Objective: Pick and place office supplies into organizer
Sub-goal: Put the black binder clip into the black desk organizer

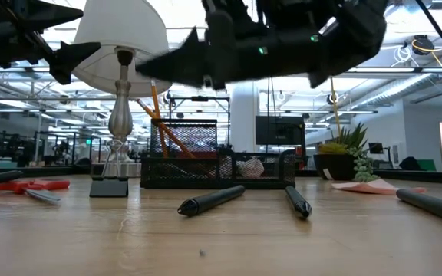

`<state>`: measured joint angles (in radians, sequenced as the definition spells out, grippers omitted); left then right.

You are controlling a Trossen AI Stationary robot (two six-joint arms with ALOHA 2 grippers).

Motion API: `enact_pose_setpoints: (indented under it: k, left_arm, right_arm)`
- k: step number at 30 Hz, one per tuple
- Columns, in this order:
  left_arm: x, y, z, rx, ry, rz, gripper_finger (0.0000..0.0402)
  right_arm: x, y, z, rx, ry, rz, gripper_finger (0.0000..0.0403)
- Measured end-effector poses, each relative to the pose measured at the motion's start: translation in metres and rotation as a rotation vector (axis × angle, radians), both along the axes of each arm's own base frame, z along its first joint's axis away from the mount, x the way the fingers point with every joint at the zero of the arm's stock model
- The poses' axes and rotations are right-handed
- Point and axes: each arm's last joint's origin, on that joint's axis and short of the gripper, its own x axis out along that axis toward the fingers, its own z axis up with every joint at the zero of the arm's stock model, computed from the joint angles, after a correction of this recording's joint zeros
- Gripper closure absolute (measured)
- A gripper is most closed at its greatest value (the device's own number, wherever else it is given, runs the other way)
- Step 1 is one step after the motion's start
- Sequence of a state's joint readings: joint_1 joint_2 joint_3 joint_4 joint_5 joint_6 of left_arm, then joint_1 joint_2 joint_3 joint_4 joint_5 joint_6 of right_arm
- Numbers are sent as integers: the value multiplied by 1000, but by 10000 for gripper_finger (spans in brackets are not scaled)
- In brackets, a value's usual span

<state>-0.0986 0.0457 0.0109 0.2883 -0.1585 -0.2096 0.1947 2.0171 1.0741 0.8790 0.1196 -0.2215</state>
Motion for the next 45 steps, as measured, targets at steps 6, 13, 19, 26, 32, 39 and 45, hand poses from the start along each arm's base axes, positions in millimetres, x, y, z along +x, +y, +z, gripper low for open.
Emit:
enact_pose_setpoints:
  k: [6,13,19,26,32,39,45]
  left_arm:
    - [0,0,0,0,0,0,82]
    - [0,0,0,0,0,0,82]
    - [0,0,0,0,0,0,82]
    - [0,0,0,0,1,0,82]
    - [0,0,0,0,0,0,82]
    - [0,0,0,0,4,0,82]
    - [0,0,0,0,1,0,82]
  right_arm:
    - [-2,10,1,-23,-15,18,261]
    - [-3,9,-7,100,78,-3,261]
    - [-3,25,-10,129,95,75,261]
    - [-2,35,-11,102,156,32,261]
    - [5,38,-18,130,175,8,261]
    - [30,45,-37,131,181,14,261]
    - [35,47,-45,112,218,10,261]
